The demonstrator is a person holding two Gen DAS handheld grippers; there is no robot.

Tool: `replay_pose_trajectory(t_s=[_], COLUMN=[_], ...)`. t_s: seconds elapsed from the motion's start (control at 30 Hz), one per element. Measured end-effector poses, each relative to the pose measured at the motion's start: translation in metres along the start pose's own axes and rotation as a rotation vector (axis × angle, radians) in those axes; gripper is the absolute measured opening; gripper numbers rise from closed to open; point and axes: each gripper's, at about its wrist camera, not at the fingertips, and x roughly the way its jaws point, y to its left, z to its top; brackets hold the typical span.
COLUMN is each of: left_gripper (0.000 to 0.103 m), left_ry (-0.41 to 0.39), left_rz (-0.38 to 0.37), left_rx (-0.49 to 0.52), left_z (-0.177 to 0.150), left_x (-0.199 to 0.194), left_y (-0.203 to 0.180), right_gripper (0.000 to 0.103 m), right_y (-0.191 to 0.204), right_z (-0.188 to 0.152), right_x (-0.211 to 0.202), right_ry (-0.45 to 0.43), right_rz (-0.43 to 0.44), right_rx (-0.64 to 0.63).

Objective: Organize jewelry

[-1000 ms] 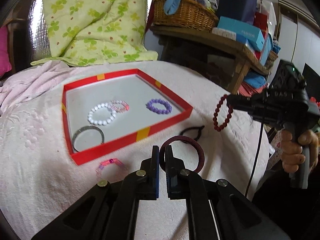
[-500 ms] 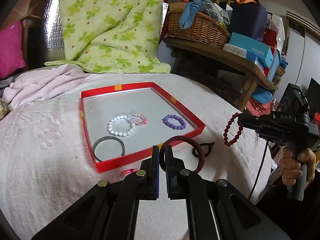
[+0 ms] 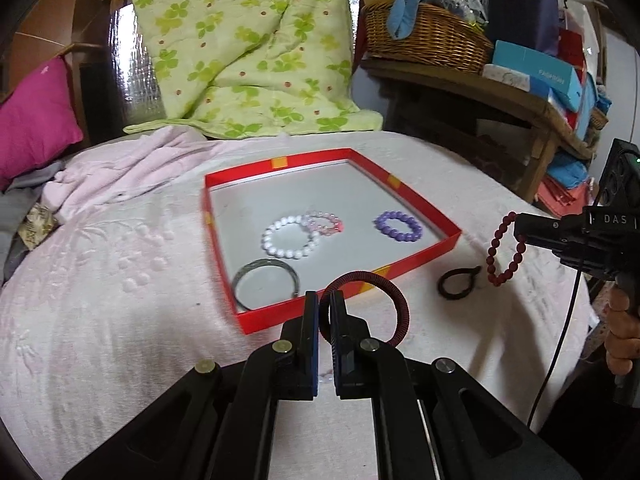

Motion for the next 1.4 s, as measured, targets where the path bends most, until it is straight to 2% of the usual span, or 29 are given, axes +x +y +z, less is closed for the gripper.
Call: replay_pose_trajectory(t_s=[0.47,0.6,0.73,0.87,0.93,1.13,1.27,1.4], left_gripper=[0.006,0.006,0.006,0.006,0.006,0.006,0.006,0.008], left_ry=[0.008,0.038,0.095,0.178,0.212,0.282,0.313,0.323], left_rz=[0.031,-0.015,-0.106,-0.194,-0.212,-0.196,-0.156,-0.158], left_rx=[0.017,-0.013,-0.067,-0.104,-0.108,-0.058,-0.040,-0.042], left_z=[-0.002,-0.005,-0.011,-0.019,-0.024,-0.036,-0.042,-0.042], left_x=[-0.003,0.000,0.005,0.017,0.023,0.034,0.039,0.040], left_y=[0.004,0.008,0.012,0.006,0.001,-0.017,-0.022,-0.022], right_gripper=[0.010,0.010,0.010,0.011,0.010,0.010,0.011,0.013], right_y=[0.026,0.027,0.024,0.014,0.007,-0.014,-0.021,-0.025], right_z=[-0.014,-0.016,-0.018,-0.020,-0.023,-0.025,-0.023,-0.024], right_x=[0.038,0.044,0.045,0.049,0.052,0.054,0.051,0.050], right_ry=[0.078,0.097,0.115,0.158,0.190,0.234,0.240,0.246], right_rz=[0.010,0.010,0.007,-0.017,-0.035,-0.098,-0.106,-0.113], right_rx=[-0.041,-0.044,-0.032,-0.002,0.018,0.077,0.097,0.111])
